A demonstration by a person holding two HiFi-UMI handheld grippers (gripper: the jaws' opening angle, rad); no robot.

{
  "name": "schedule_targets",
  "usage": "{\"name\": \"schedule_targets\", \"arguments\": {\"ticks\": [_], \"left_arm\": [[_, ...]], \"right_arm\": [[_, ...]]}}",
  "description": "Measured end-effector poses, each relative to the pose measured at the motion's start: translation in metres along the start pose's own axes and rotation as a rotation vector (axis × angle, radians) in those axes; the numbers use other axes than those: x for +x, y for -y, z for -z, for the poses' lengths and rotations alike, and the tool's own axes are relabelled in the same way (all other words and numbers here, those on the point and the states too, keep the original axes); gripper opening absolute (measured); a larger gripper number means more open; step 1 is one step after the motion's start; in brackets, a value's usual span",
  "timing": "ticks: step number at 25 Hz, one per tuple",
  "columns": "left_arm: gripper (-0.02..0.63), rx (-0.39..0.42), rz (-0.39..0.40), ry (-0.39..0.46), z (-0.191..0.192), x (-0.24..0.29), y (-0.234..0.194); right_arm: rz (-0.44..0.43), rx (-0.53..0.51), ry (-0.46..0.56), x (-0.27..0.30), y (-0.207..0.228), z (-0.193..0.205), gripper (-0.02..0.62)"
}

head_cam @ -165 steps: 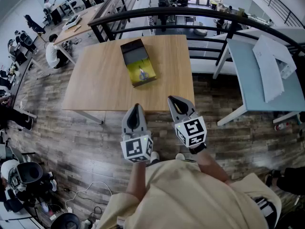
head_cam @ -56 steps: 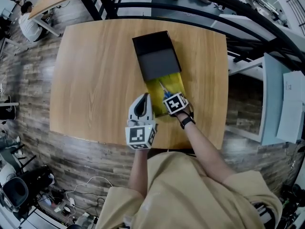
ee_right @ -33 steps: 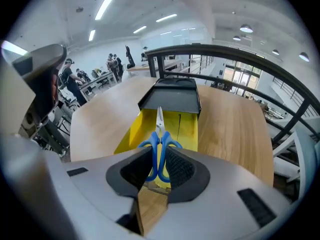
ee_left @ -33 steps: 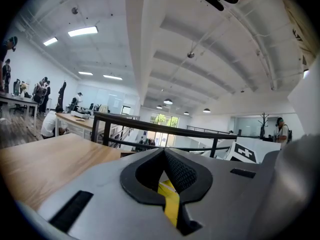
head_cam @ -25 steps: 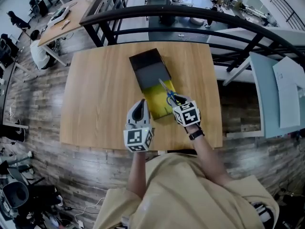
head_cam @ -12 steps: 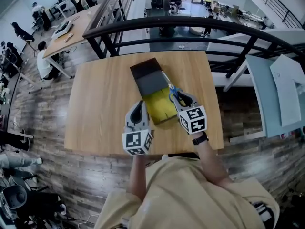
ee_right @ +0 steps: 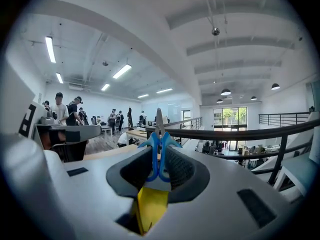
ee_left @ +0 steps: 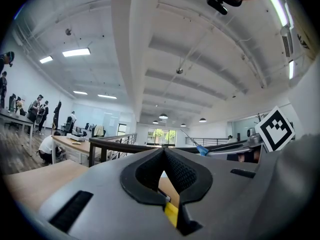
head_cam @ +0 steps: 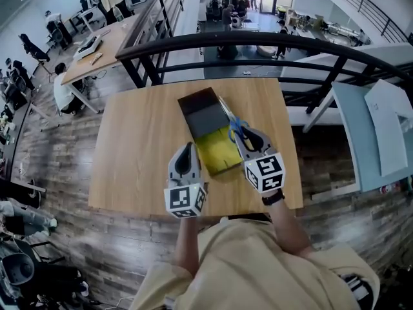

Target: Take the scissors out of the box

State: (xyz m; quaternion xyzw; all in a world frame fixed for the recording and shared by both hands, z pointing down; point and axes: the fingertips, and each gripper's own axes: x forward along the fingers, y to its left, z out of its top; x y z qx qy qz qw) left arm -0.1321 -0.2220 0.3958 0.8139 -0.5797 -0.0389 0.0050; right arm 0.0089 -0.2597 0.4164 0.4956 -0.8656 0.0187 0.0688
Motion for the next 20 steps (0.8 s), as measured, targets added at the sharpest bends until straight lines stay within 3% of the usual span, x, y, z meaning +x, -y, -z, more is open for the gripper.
{"name": "schedule_targets", "arguments": {"ticks": [7, 20], "left_arm": [[0.012, -0.013, 0.011, 0.019, -0.007, 0.001, 0.006], [0.012, -0.034, 0.04, -0.022, 0.02, 0.009, 0.016]], "right_arm": [[-0.017, -0.005, 0.016, -0.006, -0.009, -0.001, 0.084], [-0.018, -0.007, -0.003, -0.004, -0.006, 0.007, 0.084]]}}
